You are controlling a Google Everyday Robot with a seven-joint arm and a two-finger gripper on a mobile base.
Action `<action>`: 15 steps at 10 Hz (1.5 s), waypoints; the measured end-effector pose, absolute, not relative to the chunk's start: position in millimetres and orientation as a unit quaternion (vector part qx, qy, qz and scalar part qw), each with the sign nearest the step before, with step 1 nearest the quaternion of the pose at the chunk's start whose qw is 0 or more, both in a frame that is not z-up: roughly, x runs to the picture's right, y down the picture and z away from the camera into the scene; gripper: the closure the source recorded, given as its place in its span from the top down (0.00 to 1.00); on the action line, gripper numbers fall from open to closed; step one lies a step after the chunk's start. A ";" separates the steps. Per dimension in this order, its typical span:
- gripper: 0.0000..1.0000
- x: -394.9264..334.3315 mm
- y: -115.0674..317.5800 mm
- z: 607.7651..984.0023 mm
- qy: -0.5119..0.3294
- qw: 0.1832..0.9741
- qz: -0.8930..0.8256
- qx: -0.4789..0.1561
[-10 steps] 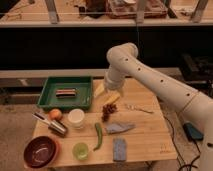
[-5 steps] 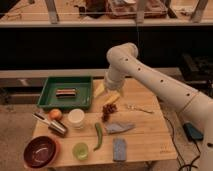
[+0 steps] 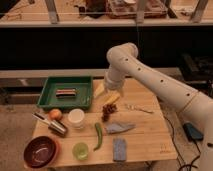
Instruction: Place apple in purple bowl
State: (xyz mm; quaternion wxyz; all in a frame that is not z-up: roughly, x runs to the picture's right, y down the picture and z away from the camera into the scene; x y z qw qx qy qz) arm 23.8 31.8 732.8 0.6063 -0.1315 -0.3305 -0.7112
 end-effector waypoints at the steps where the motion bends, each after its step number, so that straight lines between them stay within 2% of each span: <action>1: 0.80 23.8 31.8 732.8 -0.330 0.606 -0.711 -0.131; 5: 0.80 19.3 26.7 735.1 -0.322 0.616 -0.704 -0.143; 10: 0.80 -46.7 13.5 747.6 -0.280 0.667 -0.666 -0.186; 15: 0.80 -52.7 14.4 743.4 -0.276 0.666 -0.669 -0.181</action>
